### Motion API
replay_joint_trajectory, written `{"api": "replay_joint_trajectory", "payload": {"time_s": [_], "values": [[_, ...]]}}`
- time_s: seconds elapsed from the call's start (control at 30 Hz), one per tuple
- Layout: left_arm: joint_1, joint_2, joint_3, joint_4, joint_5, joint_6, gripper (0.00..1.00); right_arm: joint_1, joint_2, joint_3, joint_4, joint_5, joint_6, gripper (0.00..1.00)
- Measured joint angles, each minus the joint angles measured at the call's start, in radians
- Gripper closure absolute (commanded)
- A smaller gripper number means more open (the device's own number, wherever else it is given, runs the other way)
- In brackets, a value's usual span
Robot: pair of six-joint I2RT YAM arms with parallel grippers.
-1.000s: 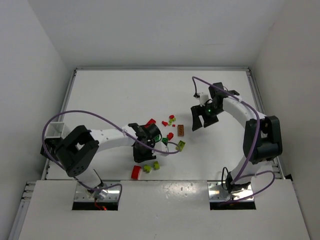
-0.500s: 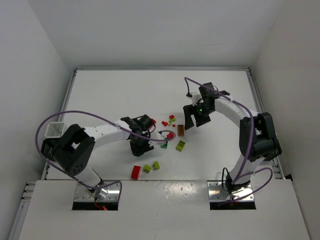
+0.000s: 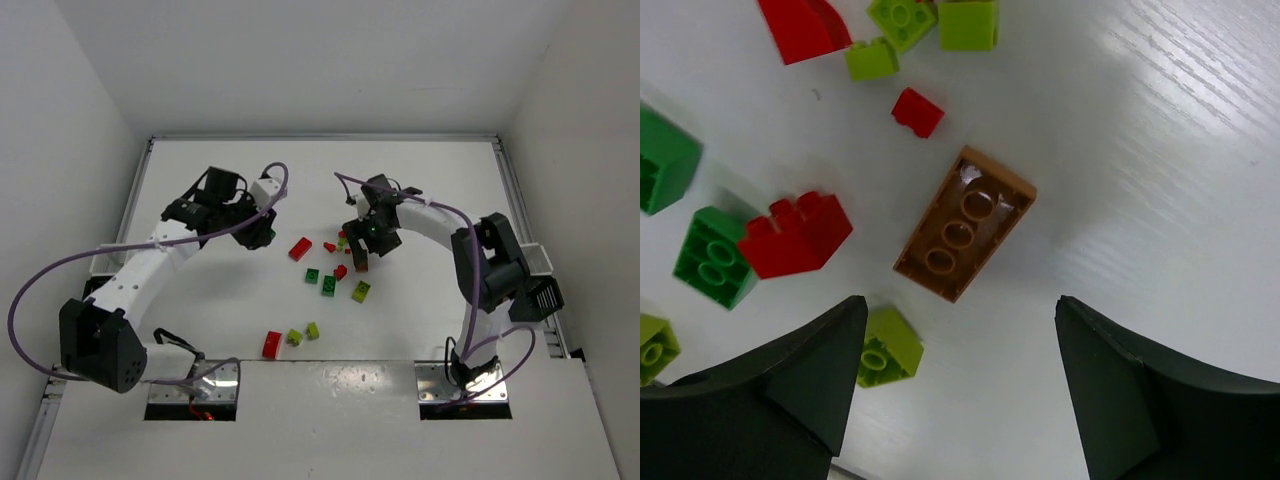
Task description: Sort the legos into containers by color
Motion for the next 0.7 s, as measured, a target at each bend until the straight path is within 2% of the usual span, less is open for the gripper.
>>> {"api": "replay_joint_trajectory", "payload": {"time_s": [0.4, 0.6, 0.63, 0.7], "values": [[0.113, -0.024, 0.0, -0.026, 0.085, -0.027, 1.0, 0.066, 0.135, 0.079, -0.003, 0.137, 0.039, 0.24], [0.136, -0.034, -0.002, -0.029, 0.106, -0.024, 1.0, 0.079, 0.158, 0.085, -0.001, 0.177, 0.048, 0.34], [0.139, -0.035, -0.004, -0.029, 0.109, -0.024, 1.0, 0.079, 0.158, 0.085, 0.001, 0.178, 0.05, 0.43], [0.143, -0.037, -0.006, -0.029, 0.113, -0.023, 1.0, 0.079, 0.158, 0.081, 0.006, 0.184, 0.053, 0.52]]}}
